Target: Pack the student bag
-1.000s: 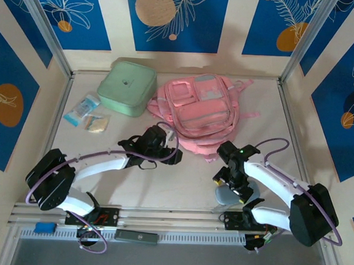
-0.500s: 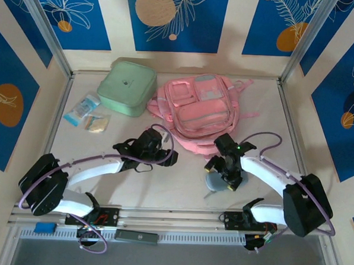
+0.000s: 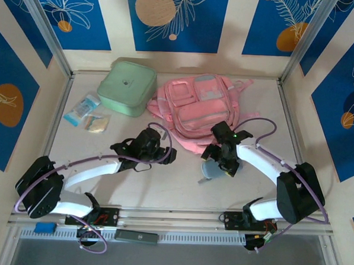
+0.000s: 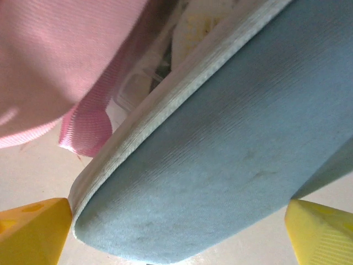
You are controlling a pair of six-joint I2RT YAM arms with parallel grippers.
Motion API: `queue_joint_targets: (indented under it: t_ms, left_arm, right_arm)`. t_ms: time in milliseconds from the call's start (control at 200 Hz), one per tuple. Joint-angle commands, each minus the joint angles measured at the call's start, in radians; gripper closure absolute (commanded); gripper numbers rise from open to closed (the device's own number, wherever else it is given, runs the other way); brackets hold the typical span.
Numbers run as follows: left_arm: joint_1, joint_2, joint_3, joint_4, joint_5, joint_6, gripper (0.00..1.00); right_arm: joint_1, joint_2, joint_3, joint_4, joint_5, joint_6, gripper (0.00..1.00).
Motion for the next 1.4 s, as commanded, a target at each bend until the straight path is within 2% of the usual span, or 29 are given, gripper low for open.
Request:
queue_joint_targets:
  t_ms: [0, 145, 415, 565, 660, 765, 895, 1191, 1396]
  left_arm:
    - [0.006, 0.027, 0.057, -0.019, 0.015, 0.03, 0.2]
    - [0.006, 0.02, 0.069, -0.041, 0.016, 0.043, 0.18]
    - [0.008, 0.002, 0.056, -0.038, 0.012, 0.036, 0.17]
    - [0.009, -0.003, 0.056, -0.037, 0.016, 0.033, 0.16]
    - [0.009, -0.007, 0.054, -0.017, 0.01, 0.033, 0.15]
    - [0.009, 0.0, 0.068, -0.021, 0.009, 0.04, 0.14]
    - [0.008, -0.003, 0.067, -0.024, 0.009, 0.049, 0.14]
    - [0.011, -0.004, 0.058, -0.024, -0.008, 0.048, 0.12]
    - [0.014, 0.004, 0.075, -0.028, -0.013, 0.049, 0.12]
  right_arm:
    - [0.017, 0.017, -0.015, -0.028, 0.016, 0.093, 0.01]
    - [0.019, 0.029, -0.004, -0.097, 0.041, 0.106, 0.01]
    - [0.01, -0.015, -0.051, -0.159, 0.009, -0.004, 0.01]
    - [-0.001, -0.04, -0.069, -0.245, 0.018, 0.004, 0.01]
    - [0.022, -0.07, -0.087, -0.211, -0.016, 0.043, 0.01]
    - [0.018, -0.078, -0.126, -0.106, -0.109, 0.074, 0.01]
    - [0.021, -0.044, -0.111, -0.129, -0.015, 0.104, 0.01]
    - [0.038, 0.063, -0.087, -0.058, -0.027, 0.087, 0.01]
    - [0.039, 0.066, -0.087, -0.042, -0.031, 0.065, 0.0]
